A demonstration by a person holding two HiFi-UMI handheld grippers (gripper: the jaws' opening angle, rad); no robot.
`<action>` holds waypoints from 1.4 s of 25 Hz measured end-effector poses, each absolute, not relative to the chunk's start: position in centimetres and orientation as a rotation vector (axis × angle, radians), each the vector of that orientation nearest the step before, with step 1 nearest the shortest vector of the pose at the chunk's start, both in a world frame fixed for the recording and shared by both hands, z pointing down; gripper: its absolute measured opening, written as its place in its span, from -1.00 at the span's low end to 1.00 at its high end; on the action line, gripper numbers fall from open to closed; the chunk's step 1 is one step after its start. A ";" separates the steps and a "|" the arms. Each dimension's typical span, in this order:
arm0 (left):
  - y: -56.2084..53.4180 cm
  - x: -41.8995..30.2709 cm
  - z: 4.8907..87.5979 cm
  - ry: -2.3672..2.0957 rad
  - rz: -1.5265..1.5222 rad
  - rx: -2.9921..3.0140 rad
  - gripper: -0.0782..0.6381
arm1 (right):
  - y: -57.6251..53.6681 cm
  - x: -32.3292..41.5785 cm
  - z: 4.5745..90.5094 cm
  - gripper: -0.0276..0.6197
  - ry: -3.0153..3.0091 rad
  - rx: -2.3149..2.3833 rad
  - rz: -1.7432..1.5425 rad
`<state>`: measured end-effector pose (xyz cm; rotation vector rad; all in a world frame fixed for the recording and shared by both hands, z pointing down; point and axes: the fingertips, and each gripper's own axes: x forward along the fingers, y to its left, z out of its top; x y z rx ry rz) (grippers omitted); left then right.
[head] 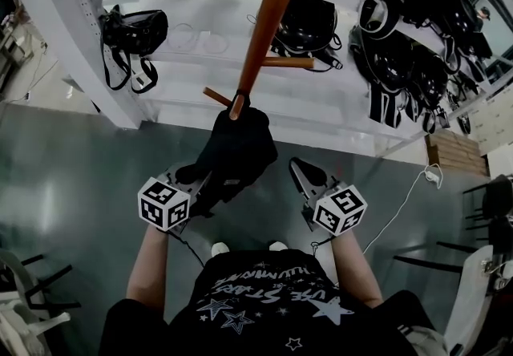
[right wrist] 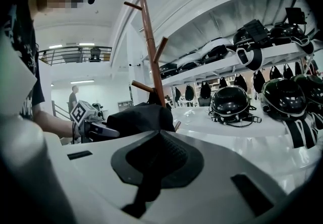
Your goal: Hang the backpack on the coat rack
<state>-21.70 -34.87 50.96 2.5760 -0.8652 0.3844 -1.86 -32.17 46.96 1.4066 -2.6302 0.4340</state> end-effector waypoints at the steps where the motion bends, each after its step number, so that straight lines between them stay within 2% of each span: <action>1: -34.8 -21.7 51.4 -0.868 0.393 2.568 -0.64 | -32.2 -1.8 47.1 -0.88 -2.631 1.404 0.437; 12: -35.6 -20.5 55.7 -0.969 0.497 2.502 -0.58 | -32.2 -1.1 47.9 -0.88 -2.643 1.357 0.444; 21: -36.3 -19.4 57.7 -1.089 0.542 2.398 -0.43 | -32.1 -0.8 47.4 -0.88 -2.704 1.298 0.433; 29: -34.5 -18.1 58.2 -1.183 0.506 2.308 -0.02 | -30.9 0.8 47.0 -0.87 -2.762 1.229 0.407; 35: -32.5 -18.7 56.2 -1.391 0.440 2.259 0.11 | -30.7 2.3 46.8 -0.87 -2.841 1.111 0.372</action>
